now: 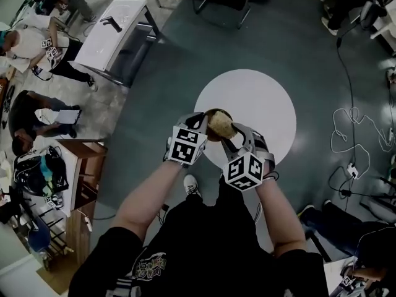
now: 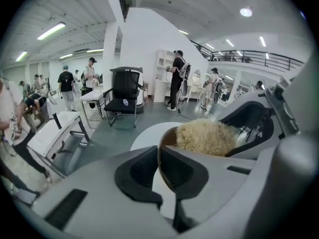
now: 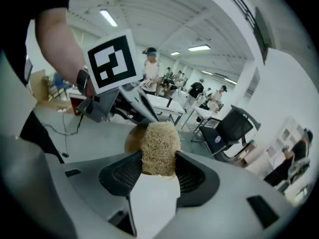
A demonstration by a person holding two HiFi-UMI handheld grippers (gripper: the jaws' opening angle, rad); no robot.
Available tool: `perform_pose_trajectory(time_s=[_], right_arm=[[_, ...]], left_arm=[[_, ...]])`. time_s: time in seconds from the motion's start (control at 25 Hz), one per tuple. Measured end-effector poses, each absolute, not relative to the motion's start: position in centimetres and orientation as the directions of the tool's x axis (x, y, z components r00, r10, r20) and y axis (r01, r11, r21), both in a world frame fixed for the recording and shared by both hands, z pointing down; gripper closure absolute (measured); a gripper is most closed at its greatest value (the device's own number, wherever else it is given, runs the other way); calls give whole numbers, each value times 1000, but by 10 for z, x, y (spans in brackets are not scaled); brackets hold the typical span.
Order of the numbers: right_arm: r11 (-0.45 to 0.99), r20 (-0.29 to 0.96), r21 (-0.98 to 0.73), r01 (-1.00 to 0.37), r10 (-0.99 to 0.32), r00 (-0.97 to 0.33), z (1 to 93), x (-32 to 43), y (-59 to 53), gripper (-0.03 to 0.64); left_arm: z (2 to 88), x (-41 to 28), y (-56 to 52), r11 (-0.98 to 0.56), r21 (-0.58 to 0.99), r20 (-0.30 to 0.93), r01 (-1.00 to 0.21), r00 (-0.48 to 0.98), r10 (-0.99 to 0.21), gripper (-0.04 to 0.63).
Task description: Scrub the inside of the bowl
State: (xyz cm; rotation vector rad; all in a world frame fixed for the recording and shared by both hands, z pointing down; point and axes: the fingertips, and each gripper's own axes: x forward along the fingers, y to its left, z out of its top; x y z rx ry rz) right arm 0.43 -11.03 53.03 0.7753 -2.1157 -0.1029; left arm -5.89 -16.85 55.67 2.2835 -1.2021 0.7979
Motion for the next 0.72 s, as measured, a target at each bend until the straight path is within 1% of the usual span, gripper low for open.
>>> perform_pose_trajectory(time_s=[0.2, 0.32, 0.4, 0.48, 0.72], right_arm=[[827, 737, 464, -317, -559, -380, 528, -19, -96, 400], [826, 747, 500, -261, -564, -353, 528, -31, -89, 402], [821, 750, 508, -260, -570, -336, 527, -35, -88, 402], [816, 750, 502, -287, -576, -325, 524, -38, -88, 402], [790, 750, 460, -405, -590, -299, 524, -43, -86, 403]], left_arm=[[536, -70, -147, -631, -73, 654, -772, 441, -615, 574], [525, -78, -138, -670, -175, 639, -721, 435, -634, 574], [516, -81, -134, -689, -234, 624, -686, 437, -648, 575], [509, -83, -133, -697, -274, 610, -662, 441, -659, 575], [500, -86, -130, -703, -299, 578, -645, 464, -671, 575]])
